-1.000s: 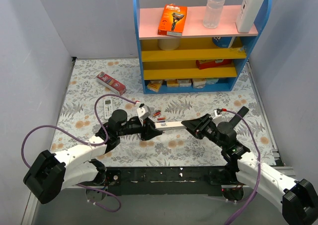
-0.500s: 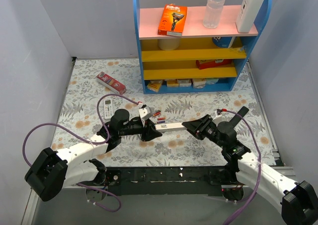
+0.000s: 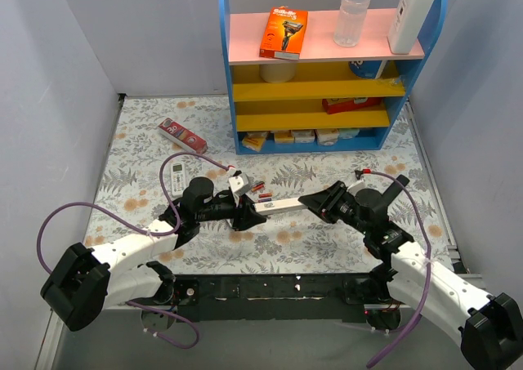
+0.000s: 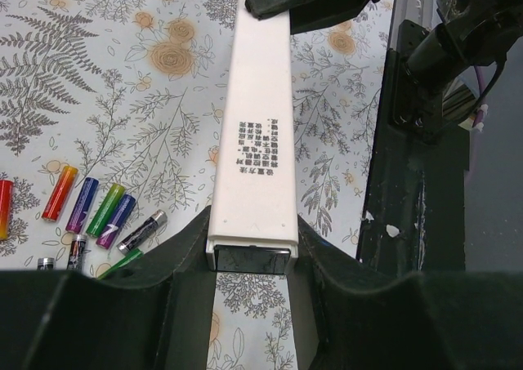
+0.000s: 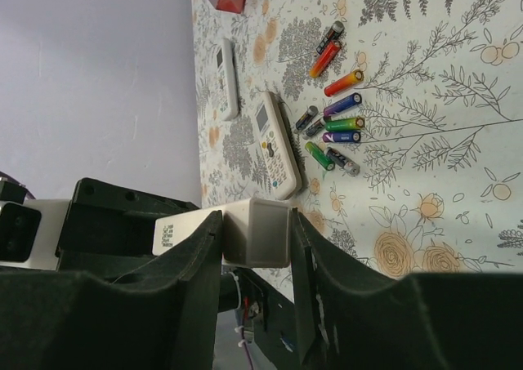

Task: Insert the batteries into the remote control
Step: Adjust the remote control.

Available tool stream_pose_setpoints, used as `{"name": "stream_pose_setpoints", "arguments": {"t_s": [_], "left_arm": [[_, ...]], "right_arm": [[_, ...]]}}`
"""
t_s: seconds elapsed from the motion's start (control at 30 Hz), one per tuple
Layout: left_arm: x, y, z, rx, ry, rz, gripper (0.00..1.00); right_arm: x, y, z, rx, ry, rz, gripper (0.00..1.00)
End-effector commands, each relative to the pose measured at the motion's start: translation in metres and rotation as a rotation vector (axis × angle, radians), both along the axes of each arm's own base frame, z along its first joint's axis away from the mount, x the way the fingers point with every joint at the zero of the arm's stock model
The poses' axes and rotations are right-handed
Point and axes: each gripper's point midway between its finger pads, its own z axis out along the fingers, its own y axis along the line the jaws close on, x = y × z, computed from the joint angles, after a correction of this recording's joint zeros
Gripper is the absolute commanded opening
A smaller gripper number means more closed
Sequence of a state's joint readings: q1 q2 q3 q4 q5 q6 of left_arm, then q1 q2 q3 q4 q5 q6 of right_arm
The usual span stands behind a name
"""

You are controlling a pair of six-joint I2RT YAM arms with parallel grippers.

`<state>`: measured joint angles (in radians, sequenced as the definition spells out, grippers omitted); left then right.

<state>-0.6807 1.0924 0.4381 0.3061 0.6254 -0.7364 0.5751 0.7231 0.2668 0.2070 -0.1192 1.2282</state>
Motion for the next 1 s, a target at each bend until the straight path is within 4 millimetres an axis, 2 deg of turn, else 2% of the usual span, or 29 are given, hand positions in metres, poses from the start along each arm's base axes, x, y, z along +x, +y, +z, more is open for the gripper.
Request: {"name": "stream_pose_setpoints", "arguments": {"t_s": [0.0,0.3,0.33,0.37,0.47,0.5,0.57,0.6,0.67,0.7,0.73,0.8,0.83,0.9,0.93,0.97], "left_arm": [[0.022,0.005,0.011,0.009,-0.037,0.085,0.0],[0.024,0.005,0.014,0.006,-0.049,0.092,0.0],[0.023,0.005,0.015,0.001,-0.052,0.088,0.0],[0.023,0.004,0.016,-0.001,-0.054,0.085,0.0],[0.018,0.003,0.015,0.005,-0.059,0.047,0.0],[0.016,0.002,0.015,0.005,-0.064,0.032,0.0],[0.01,0.001,0.016,0.005,-0.078,-0.014,0.0],[0.009,0.0,0.018,0.003,-0.086,-0.03,0.0],[0.005,0.0,0.017,0.015,-0.098,-0.065,0.0],[0.005,-0.002,0.021,0.014,-0.114,-0.077,0.0],[0.004,-0.001,0.019,0.026,-0.107,-0.09,0.0],[0.002,-0.003,0.022,0.032,-0.125,-0.118,0.0],[0.002,-0.004,0.025,0.036,-0.123,-0.126,0.0],[0.0,-0.005,0.027,0.033,-0.126,-0.152,0.0],[-0.001,-0.006,0.03,0.031,-0.124,-0.159,0.0],[-0.002,-0.007,0.032,0.027,-0.124,-0.168,0.0]], "right_arm": [[0.009,-0.015,-0.011,-0.155,-0.011,-0.035,0.43],[0.015,-0.021,0.0,-0.309,-0.12,0.02,0.63],[0.016,-0.02,0.003,-0.324,-0.142,0.033,0.64],[0.018,-0.018,0.015,-0.33,-0.186,0.047,0.65],[0.019,-0.01,0.041,-0.405,-0.381,0.168,0.68],[0.021,-0.007,0.056,-0.46,-0.493,0.224,0.68],[0.012,0.006,0.075,-0.476,-0.615,0.364,0.7],[0.014,0.013,0.091,-0.514,-0.714,0.434,0.7],[0.0,0.024,0.093,-0.507,-0.739,0.592,0.71],[-0.002,0.033,0.108,-0.499,-0.811,0.68,0.71],[-0.007,0.039,0.11,-0.494,-0.832,0.737,0.71],[-0.012,0.047,0.102,-0.511,-0.848,0.86,0.71],[-0.017,0.055,0.112,-0.509,-0.888,0.899,0.71],[-0.021,0.061,0.102,-0.535,-0.895,0.983,0.71],[-0.026,0.069,0.11,-0.53,-0.931,1.015,0.71],[-0.03,0.071,0.102,-0.537,-0.907,1.057,0.71]]}}
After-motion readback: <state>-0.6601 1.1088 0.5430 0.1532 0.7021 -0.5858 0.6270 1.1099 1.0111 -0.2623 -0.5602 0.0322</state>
